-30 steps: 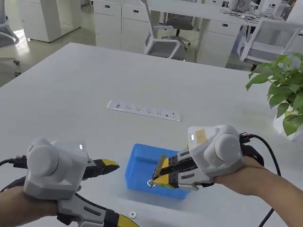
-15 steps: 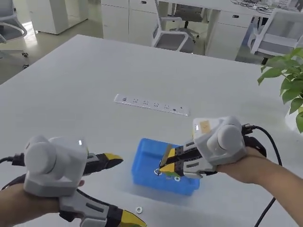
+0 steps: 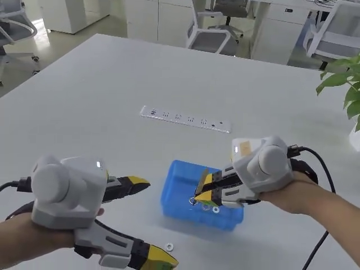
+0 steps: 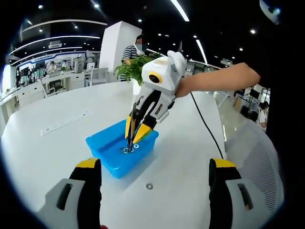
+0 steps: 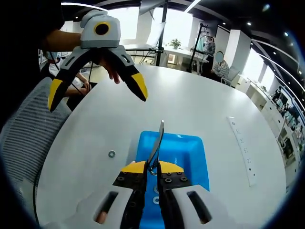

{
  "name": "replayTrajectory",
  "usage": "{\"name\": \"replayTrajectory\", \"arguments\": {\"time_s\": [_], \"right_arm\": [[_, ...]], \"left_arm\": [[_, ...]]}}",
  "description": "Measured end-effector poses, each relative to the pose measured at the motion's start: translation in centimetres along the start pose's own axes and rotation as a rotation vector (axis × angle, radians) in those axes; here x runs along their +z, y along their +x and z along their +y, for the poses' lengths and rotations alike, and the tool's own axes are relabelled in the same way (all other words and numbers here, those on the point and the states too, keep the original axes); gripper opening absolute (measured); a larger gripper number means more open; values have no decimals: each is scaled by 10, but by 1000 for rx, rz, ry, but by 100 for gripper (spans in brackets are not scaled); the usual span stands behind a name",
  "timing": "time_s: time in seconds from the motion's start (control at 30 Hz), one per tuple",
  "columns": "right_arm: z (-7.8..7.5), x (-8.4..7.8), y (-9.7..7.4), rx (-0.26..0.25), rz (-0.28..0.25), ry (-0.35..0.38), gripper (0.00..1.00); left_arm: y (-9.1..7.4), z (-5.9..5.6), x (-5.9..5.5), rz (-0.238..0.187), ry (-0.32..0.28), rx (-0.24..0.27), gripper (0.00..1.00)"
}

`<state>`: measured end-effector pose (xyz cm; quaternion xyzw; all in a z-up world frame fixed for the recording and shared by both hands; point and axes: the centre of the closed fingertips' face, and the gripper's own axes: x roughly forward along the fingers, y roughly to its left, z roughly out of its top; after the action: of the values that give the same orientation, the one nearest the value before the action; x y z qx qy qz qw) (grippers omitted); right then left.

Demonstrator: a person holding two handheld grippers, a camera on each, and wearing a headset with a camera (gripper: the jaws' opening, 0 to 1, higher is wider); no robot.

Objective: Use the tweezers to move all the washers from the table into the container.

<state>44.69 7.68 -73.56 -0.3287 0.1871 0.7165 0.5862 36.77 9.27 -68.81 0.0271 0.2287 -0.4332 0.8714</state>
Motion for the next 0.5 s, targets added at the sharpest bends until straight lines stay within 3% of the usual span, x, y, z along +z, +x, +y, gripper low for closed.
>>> {"name": "replayTrajectory", "arguments": {"time_s": [0.5], "right_arm": [[-4, -17, 12, 14, 22, 10, 9]], "left_arm": [[6, 1, 2, 20, 32, -4, 99]]}}
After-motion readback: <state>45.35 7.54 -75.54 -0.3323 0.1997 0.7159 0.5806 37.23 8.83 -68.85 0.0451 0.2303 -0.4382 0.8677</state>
